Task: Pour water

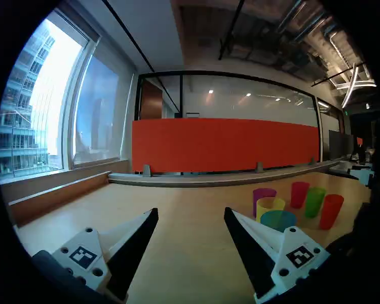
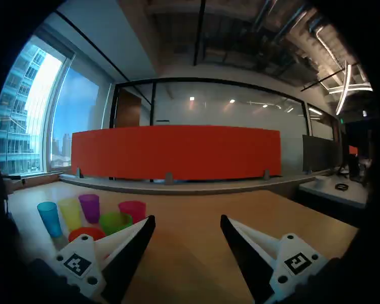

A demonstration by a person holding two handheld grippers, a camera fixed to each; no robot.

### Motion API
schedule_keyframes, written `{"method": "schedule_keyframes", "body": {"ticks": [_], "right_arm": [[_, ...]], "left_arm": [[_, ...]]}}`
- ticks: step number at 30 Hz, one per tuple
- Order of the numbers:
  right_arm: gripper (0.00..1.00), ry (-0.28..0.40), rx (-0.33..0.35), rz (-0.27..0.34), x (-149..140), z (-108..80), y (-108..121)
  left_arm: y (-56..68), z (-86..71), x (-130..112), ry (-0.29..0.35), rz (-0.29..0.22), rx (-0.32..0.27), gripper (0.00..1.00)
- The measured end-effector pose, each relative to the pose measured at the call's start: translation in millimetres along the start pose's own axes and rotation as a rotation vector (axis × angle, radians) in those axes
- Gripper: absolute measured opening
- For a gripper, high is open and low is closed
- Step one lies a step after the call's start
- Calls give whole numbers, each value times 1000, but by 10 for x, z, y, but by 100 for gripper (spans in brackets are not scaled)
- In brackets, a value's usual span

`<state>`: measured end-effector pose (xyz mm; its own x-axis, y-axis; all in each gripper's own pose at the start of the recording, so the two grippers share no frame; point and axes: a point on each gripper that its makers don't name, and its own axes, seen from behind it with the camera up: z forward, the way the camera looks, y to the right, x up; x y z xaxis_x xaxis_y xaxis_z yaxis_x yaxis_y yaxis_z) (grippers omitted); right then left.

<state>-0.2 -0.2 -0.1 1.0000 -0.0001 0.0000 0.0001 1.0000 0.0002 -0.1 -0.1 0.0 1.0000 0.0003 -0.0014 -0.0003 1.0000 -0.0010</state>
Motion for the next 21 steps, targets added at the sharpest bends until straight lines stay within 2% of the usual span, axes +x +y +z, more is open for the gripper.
{"method": "schedule_keyframes", "body": {"ticks": [9, 13, 21], "right_arm": [[99, -6, 22, -21, 33, -22, -47], [100, 2, 32, -21, 173, -31, -50], [99, -4, 52, -17, 478, -20, -41]], "left_arm": [[5, 10, 24, 1, 12, 1, 96], [-9, 23, 148, 7, 18, 7, 96], [15, 54, 473, 4, -5, -4, 96]]}}
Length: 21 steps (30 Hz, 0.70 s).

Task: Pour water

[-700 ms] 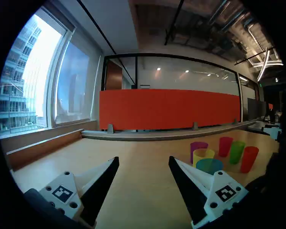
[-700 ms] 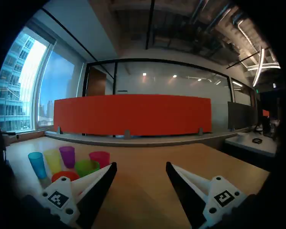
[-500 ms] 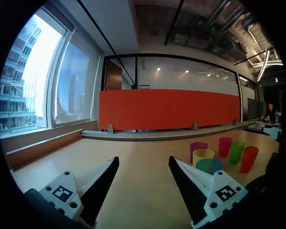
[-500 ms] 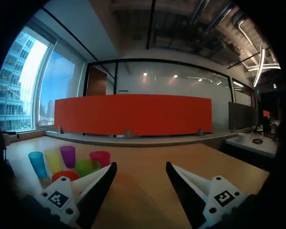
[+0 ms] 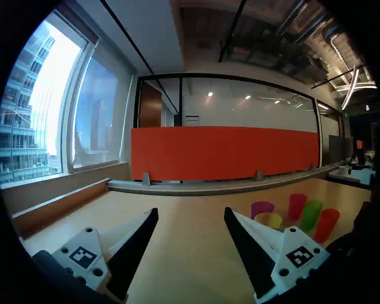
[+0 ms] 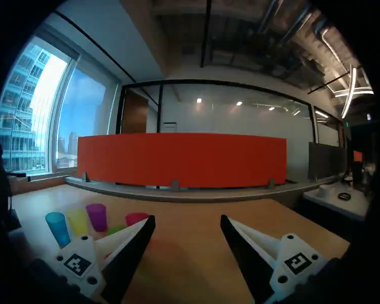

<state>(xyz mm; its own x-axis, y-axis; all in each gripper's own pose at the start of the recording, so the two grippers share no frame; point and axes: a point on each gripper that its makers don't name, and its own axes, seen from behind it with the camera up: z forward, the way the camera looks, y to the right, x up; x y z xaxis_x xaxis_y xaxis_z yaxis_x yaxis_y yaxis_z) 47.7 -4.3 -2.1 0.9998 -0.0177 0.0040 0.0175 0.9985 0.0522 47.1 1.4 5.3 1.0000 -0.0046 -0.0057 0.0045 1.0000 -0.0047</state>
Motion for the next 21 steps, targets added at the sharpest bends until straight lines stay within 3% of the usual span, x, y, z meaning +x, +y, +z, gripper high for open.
{"method": "schedule_keyframes", "body": {"ticks": [12, 21], "right_arm": [[100, -35, 25, 4, 497, 96, -9], [100, -54, 47, 28, 913, 209, -42]], "left_arm": [[64, 122, 398, -59, -48, -34, 96], [58, 207, 858, -65, -41, -66, 96]]}}
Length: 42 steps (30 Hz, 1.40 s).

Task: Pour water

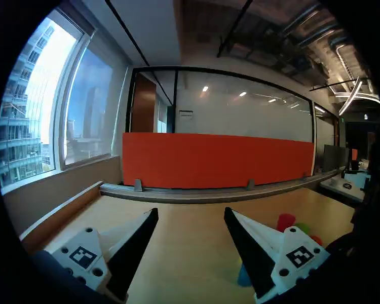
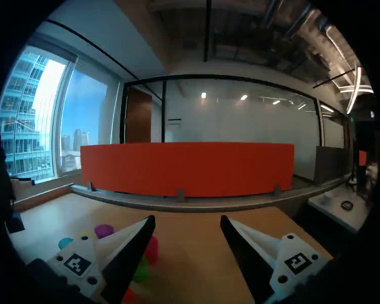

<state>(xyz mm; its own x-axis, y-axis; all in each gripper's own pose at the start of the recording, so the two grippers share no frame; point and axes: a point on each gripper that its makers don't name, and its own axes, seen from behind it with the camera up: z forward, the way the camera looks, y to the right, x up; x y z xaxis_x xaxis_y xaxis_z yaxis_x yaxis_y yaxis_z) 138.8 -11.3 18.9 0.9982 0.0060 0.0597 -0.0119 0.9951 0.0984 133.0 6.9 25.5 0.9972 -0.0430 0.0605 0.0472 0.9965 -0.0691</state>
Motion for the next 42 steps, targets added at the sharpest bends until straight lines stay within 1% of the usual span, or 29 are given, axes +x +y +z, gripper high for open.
{"method": "schedule_keyframes", "body": {"ticks": [3, 8, 11, 16, 19, 22, 25, 31, 35, 38, 42], "right_arm": [[99, 1, 10, 4, 158, 16, -19], [100, 10, 24, -6, 410, 27, -49], [100, 7, 33, -14, 512, 37, -62], [99, -1, 49, -14, 558, 51, -76], [100, -1, 73, -11, 565, 44, -93], [99, -1, 113, -7, 565, 28, -137], [100, -5, 168, -2, 550, 7, -214], [100, -12, 298, 2, 548, -55, -444], [99, -7, 375, -4, 593, -92, -603], [100, -3, 418, -2, 626, -111, -677], [99, 0, 444, -3, 655, -105, -710]], "left_arm": [[36, 9, 164, 4, 1, -17, 96], [130, 33, 410, 2, -13, -62, 96], [183, 49, 532, -4, -21, -86, 96], [280, 65, 626, -15, -38, -129, 96], [362, 71, 641, -23, -50, -168, 96], [455, 75, 642, -32, -54, -212, 96], [533, 75, 644, -33, -51, -252, 96], [683, 51, 675, -18, -41, -325, 96], [805, 5, 715, -7, -45, -388, 96], [878, -25, 734, 1, -41, -429, 96], [921, -41, 729, 7, -20, -453, 96]]}}
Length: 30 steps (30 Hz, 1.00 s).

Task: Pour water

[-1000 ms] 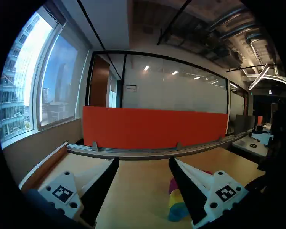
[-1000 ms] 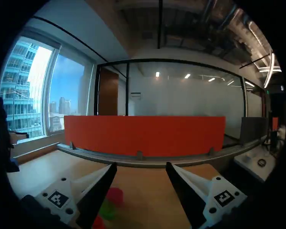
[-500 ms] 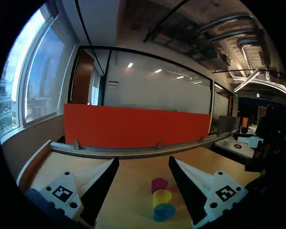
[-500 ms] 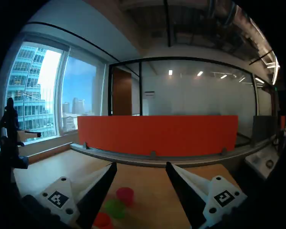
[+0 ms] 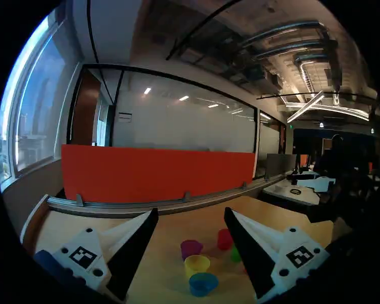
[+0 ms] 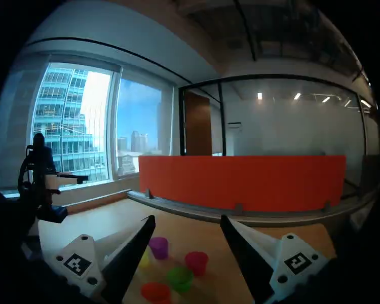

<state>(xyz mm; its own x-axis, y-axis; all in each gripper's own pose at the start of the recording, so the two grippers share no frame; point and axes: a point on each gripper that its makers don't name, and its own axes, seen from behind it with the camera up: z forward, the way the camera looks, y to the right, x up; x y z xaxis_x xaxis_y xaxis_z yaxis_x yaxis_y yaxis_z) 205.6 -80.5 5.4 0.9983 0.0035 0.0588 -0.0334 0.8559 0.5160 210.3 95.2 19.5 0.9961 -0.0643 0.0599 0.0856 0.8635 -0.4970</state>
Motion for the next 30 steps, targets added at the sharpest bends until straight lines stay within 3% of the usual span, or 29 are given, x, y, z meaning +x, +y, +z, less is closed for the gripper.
{"method": "schedule_keyframes", "body": {"ticks": [14, 30], "right_arm": [[100, -83, 54, -20, -127, 99, -51], [99, -199, 82, -93, -490, 169, -51]], "left_arm": [[82, 29, -254, -71, 47, -59, 96], [142, 93, -690, -158, 81, -130, 97]]}}
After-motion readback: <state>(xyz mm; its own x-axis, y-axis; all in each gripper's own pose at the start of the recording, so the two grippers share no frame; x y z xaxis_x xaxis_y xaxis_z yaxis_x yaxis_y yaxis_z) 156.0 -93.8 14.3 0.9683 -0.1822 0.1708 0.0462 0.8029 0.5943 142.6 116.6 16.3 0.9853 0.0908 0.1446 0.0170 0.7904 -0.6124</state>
